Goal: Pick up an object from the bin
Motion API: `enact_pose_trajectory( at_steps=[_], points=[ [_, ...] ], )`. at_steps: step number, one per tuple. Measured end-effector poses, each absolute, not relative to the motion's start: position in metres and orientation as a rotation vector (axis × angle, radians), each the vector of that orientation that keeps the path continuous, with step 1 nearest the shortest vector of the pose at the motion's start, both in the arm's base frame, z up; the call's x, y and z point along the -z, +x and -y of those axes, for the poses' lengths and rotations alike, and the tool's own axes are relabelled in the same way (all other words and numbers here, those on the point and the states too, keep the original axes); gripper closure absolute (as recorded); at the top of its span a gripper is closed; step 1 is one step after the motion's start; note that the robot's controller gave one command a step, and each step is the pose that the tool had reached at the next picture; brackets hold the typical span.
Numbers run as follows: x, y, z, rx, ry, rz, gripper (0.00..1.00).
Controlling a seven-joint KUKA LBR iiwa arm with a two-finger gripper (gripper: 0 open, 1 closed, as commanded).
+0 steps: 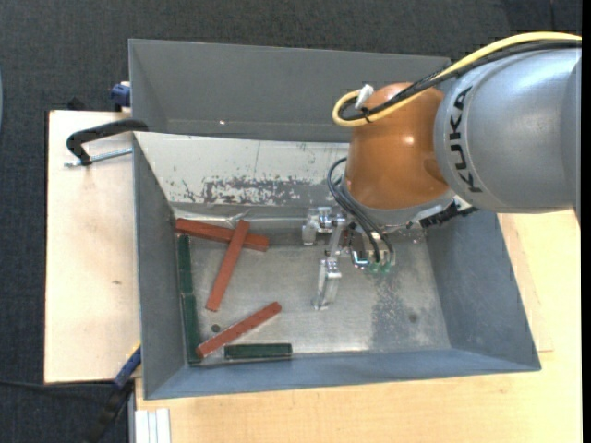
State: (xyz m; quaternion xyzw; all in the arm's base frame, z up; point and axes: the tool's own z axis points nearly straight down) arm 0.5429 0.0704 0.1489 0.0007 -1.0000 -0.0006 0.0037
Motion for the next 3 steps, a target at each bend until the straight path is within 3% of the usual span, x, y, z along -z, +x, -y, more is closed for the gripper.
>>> enact_pose_trajectory(
  at_steps=[1, 2, 3],
  points=[
    [-0.153, 0.545, -0.07, 0.003, 0.001, 3.143, 0.0],
    [-0.138, 0.538, -0.088, -0.001, 0.119, 3.146, 0.0],
    [-0.104, 0.51, -0.122, 0.002, 0.229, 3.135, 0.0]
  ],
)
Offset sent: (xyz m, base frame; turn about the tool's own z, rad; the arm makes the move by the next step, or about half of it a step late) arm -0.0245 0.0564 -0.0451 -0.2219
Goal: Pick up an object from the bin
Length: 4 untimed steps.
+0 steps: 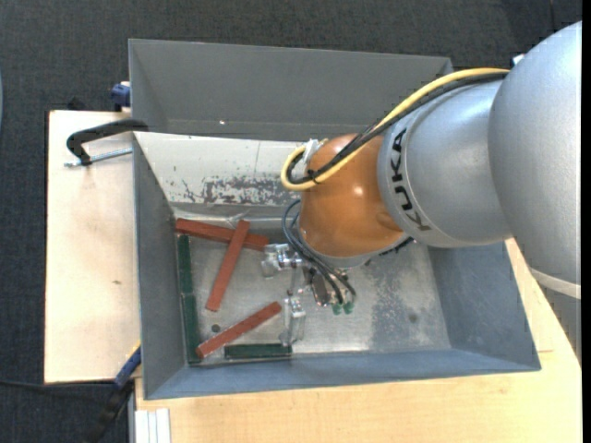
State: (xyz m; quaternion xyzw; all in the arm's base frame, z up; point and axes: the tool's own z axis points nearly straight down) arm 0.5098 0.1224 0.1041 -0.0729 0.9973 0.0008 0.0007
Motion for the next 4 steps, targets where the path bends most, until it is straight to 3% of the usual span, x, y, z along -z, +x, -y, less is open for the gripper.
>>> enact_pose_trajectory(
  at_steps=[1, 2, 3, 4],
  points=[
    [-0.071, 0.503, -0.109, -0.002, -0.249, -3.132, 1.0],
    [-0.071, 0.503, -0.109, -0.002, -0.249, -3.132, 1.0],
    [-0.123, 0.524, -0.106, -0.002, -0.265, -3.132, 1.0],
    [-0.154, 0.515, -0.07, -0.003, -0.226, -3.128, 1.0]
  ],
)
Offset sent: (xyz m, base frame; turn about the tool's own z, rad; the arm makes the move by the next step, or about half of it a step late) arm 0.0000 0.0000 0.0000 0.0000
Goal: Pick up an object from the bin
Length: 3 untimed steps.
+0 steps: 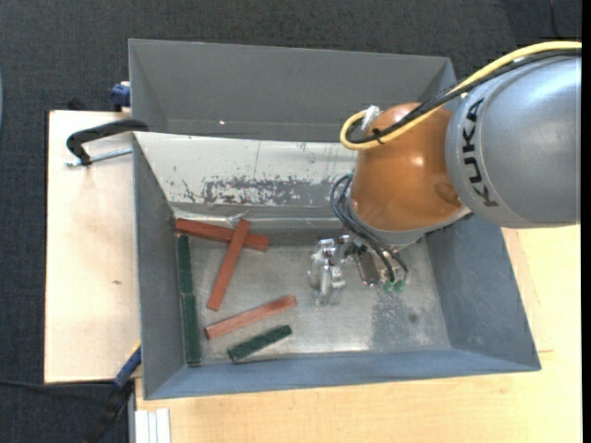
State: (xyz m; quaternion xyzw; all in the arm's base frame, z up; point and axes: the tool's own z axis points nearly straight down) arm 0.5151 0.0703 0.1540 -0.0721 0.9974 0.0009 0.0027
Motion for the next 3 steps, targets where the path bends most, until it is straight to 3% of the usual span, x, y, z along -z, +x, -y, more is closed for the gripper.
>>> enact_pose_trajectory(
  at_steps=[1, 2, 3],
  points=[
    [-0.211, 0.542, -0.078, -0.001, -0.211, -3.132, 1.0],
    [-0.101, 0.501, -0.124, -0.003, -0.786, -3.049, 0.0],
    [-0.105, 0.504, -0.124, -0.003, -0.779, -3.041, 0.0]
  ],
)
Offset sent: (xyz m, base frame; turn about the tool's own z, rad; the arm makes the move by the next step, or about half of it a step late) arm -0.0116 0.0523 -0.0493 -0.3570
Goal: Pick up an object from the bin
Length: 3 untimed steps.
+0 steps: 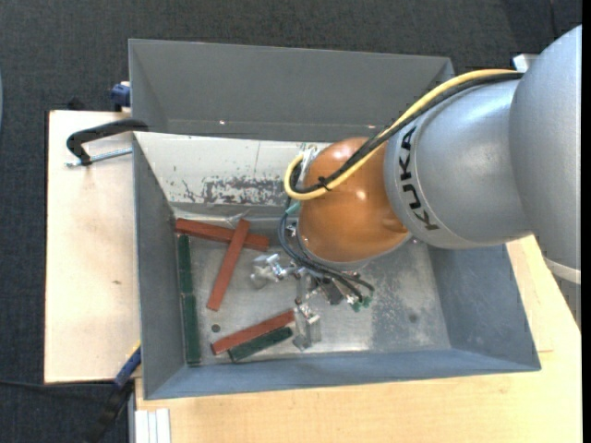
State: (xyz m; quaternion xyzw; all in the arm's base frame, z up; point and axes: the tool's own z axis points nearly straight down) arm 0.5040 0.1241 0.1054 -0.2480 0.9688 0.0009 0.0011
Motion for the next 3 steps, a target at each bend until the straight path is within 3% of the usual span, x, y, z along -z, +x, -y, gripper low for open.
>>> enact_pose_trajectory(
  at_steps=[1, 2, 3],
  points=[
    [-0.072, 0.497, -0.117, 0.0, -1.094, -2.939, 1.0],
    [-0.072, 0.497, -0.117, 0.0, -1.094, -2.939, 1.0],
    [-0.084, 0.503, -0.124, -0.001, -1.343, -2.837, 1.0]
  ],
)
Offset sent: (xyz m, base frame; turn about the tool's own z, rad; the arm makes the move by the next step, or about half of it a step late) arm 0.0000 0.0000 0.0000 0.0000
